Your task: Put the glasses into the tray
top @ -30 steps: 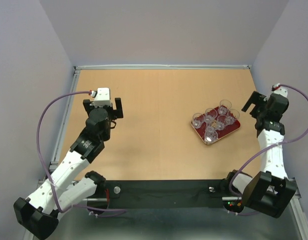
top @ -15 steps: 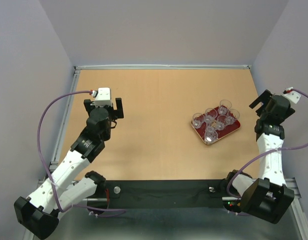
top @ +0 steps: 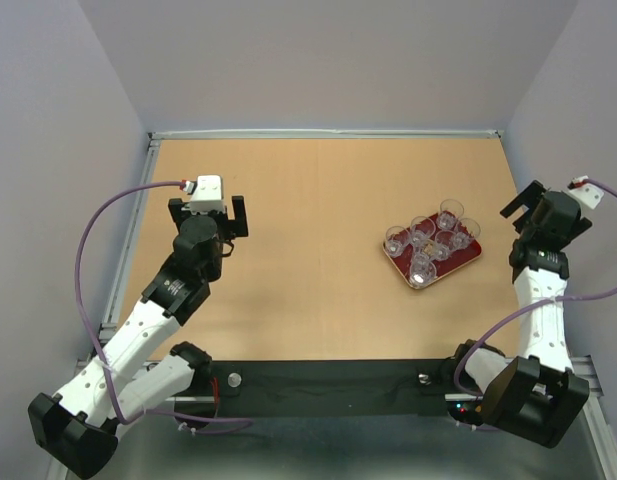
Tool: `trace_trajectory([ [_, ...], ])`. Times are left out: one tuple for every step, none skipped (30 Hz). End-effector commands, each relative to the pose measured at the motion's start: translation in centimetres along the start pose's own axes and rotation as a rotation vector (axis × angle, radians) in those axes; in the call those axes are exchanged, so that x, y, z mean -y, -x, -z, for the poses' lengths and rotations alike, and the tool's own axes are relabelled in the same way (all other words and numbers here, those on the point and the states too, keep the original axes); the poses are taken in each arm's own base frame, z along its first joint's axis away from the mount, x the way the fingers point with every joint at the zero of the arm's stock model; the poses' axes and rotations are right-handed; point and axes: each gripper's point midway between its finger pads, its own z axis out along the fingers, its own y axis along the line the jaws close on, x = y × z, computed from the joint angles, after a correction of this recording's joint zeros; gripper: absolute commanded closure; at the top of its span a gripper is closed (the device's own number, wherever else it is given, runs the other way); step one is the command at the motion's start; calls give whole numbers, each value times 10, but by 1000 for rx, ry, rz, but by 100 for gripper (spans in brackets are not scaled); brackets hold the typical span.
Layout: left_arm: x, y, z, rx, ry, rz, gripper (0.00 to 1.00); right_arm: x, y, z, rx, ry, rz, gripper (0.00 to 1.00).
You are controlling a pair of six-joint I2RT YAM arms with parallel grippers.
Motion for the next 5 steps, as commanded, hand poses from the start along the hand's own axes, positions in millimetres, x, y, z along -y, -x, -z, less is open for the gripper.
trace_trajectory([
  [0, 15, 0, 48, 1, 35, 1, 4, 12, 0, 63, -14, -11, 0],
  [-1, 15, 0, 50, 1, 36, 1, 4, 12, 0, 63, -11, -2, 0],
  [-1, 15, 0, 50, 1, 38, 1, 3, 10, -1, 60, -6, 5, 0],
  [0, 15, 0, 50, 1, 38, 1, 3, 11, 0, 64, -3, 10, 0],
  [0, 15, 0, 51, 0, 39, 1, 2, 12, 0, 68, 4, 17, 0],
])
